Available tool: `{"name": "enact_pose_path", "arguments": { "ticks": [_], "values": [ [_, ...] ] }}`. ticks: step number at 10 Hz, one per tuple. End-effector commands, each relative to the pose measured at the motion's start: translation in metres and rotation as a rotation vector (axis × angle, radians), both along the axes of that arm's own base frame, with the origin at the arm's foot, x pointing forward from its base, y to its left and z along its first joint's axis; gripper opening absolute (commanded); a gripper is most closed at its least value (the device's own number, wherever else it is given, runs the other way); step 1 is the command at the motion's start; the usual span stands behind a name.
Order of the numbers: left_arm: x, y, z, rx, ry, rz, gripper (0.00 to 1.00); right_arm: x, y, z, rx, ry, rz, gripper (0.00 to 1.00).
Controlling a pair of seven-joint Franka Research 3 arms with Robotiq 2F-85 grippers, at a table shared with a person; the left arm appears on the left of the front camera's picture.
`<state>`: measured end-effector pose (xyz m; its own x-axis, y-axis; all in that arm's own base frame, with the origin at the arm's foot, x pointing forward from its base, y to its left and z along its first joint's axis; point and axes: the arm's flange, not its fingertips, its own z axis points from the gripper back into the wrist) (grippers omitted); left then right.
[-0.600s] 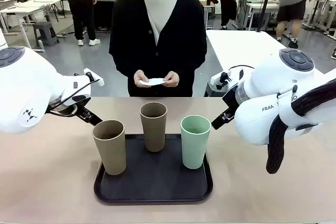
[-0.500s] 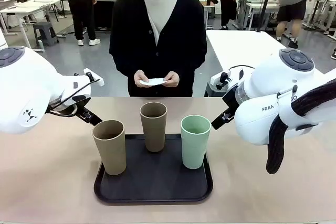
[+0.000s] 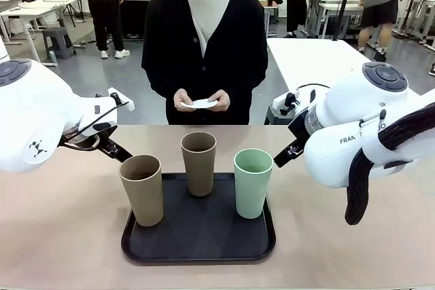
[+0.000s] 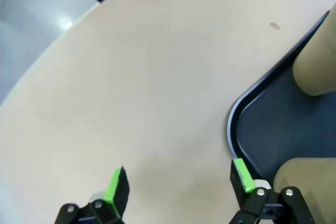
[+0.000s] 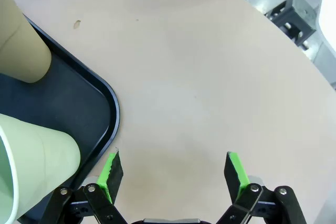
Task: Place coasters on the table and set cups on them.
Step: Pick up one Reusable plastic cup and place it on a coaster set by the human.
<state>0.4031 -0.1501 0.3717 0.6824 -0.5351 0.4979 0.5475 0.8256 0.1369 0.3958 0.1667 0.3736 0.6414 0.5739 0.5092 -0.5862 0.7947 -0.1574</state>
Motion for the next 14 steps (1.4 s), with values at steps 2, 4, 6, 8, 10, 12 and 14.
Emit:
{"name": "enact_pose_path", "arguments": {
  "ticks": [2,4,6,8,10,12,14],
  "values": [
    [0.000,0.000,0.000,0.000,0.000,0.000,1.00,0.000,0.000,0.000,0.000,0.000,0.000,1.00],
    [0.000,0.000,0.000,0.000,0.000,0.000,1.00,0.000,0.000,0.000,0.000,0.000,0.000,1.00],
    [0.008,0.011,0.016,0.064,0.027,0.043,1.00,0.002,-0.007,0.016,-0.053,0.097,-0.123,1.00],
    [0.005,0.017,0.084,0.093,-0.061,0.030,1.00,-0.015,-0.016,0.075,-0.082,0.106,-0.174,1.00],
    [-0.034,0.015,0.116,0.129,0.069,-0.010,1.00,-0.068,-0.024,0.121,-0.115,0.270,-0.221,1.00],
    [-0.100,0.019,0.137,0.110,0.217,-0.086,1.00,-0.151,-0.030,0.132,-0.224,0.310,-0.212,1.00],
    [-0.138,0.028,0.142,0.091,0.256,-0.042,1.00,-0.202,-0.044,0.133,-0.275,0.307,-0.305,1.00]
  ]
}}
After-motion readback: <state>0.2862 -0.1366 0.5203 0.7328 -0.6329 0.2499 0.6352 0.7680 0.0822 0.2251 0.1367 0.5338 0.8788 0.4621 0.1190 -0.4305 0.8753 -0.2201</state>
